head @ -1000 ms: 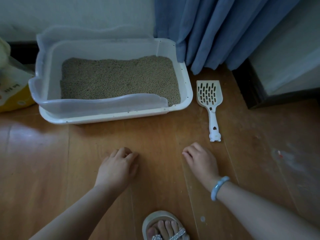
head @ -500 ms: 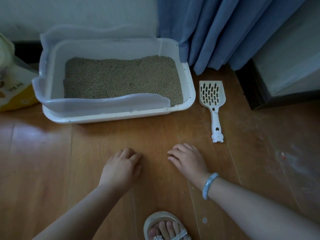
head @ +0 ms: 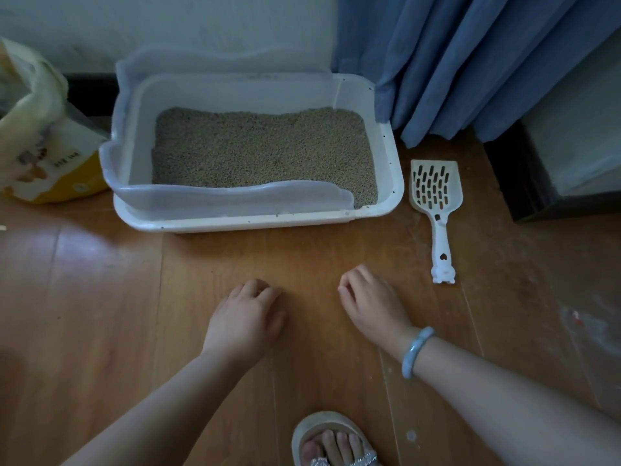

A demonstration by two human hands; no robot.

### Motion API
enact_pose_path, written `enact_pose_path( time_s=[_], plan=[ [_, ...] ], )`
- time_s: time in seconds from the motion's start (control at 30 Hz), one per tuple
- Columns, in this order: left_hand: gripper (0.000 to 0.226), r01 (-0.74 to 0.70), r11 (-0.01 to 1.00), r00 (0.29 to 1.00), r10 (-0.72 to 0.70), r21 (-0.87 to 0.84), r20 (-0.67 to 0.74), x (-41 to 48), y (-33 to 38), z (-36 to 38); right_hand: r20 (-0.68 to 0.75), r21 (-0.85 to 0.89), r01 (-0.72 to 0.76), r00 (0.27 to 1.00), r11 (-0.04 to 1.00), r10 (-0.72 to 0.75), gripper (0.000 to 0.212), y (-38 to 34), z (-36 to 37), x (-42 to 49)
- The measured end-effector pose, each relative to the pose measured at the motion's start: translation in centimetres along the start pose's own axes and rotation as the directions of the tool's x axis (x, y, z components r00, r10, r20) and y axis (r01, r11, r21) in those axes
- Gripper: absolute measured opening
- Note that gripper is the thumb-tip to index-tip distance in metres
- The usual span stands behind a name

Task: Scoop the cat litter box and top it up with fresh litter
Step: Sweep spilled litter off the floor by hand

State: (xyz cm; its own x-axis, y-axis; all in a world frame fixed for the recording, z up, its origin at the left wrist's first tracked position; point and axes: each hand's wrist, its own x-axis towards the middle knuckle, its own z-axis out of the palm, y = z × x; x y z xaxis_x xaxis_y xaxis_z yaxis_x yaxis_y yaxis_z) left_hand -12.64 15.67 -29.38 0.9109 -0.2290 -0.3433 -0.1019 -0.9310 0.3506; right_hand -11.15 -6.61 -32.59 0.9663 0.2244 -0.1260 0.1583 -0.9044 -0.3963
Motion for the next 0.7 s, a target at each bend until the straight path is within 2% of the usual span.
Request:
enact_pose_path(
  time_s=[0.03, 0.07, 0.1, 0.13, 0.17, 0.2, 0.23, 0.27, 0.33, 0.43, 0.53, 0.7],
  plan=[
    [0.040, 0.050, 0.989, 0.999, -0.053, -0.136, -0.013, 0.1, 0.1, -0.1, 0.002, 0.095, -0.069, 0.998, 0.993, 0.069, 0.021, -0.3, -0.1, 0.3],
    [0.036, 0.131, 0.933, 0.989, -0.146, -0.334, -0.020, 0.3, 0.5, -0.3, -0.020, 0.190, -0.106, 0.994, 0.976, 0.112, 0.025, -0.7, -0.2, 0.6],
    [0.029, 0.241, 0.776, 0.959, -0.284, -0.584, 0.018, 0.5, 0.9, -0.7, -0.051, 0.264, -0.112, 0.990, 0.958, 0.129, 0.029, -1.2, -0.3, 1.0],
    [0.023, 0.333, 0.472, 0.903, -0.409, -0.816, 0.133, 0.8, 1.4, -1.1, -0.072, 0.315, -0.095, 0.990, 0.944, 0.123, 0.031, -1.8, -0.5, 1.3],
    [0.022, 0.348, 0.095, 0.851, -0.450, -0.933, 0.272, 1.1, 1.8, -1.4, -0.085, 0.350, -0.064, 0.991, 0.934, 0.100, 0.032, -2.5, -0.6, 1.6],
    [0.027, 0.320, -0.222, 0.820, -0.422, -0.921, 0.386, 1.3, 2.0, -1.5, -0.095, 0.384, -0.029, 0.993, 0.923, 0.071, 0.033, -3.5, -0.7, 1.8],
    [0.035, 0.283, -0.439, 0.809, -0.369, -0.853, 0.458, 1.3, 1.8, -1.5, -0.102, 0.409, 0.000, 0.994, 0.913, 0.045, 0.034, -4.5, -0.8, 2.0],
    [0.042, 0.250, -0.581, 0.806, -0.319, -0.775, 0.499, 1.1, 1.6, -1.4, -0.107, 0.421, 0.027, 0.994, 0.907, 0.020, 0.033, -5.7, -0.7, 2.1],
    [0.055, 0.209, -0.723, 0.804, -0.257, -0.658, 0.537, 0.4, 0.8, -1.4, -0.117, 0.435, 0.089, 0.992, 0.896, -0.041, 0.026, -7.9, -0.3, 2.2],
    [0.069, 0.132, -0.820, 0.821, -0.225, -0.557, 0.525, -0.5, -0.4, -1.4, -0.149, 0.403, 0.185, 0.980, 0.897, -0.135, 0.019, -11.0, 0.6, 2.0],
    [0.074, 0.094, -0.851, 0.841, -0.210, -0.517, 0.499, -1.2, -1.5, -1.7, -0.168, 0.319, 0.250, 0.964, 0.914, -0.206, 0.018, -13.3, 1.6, 1.2],
    [0.074, 0.032, -0.876, 0.834, -0.242, -0.481, 0.496, -2.8, -3.3, -1.9, -0.121, 0.322, 0.302, 0.953, 0.897, -0.278, 0.019, -15.1, 3.1, 0.2]
  ],
)
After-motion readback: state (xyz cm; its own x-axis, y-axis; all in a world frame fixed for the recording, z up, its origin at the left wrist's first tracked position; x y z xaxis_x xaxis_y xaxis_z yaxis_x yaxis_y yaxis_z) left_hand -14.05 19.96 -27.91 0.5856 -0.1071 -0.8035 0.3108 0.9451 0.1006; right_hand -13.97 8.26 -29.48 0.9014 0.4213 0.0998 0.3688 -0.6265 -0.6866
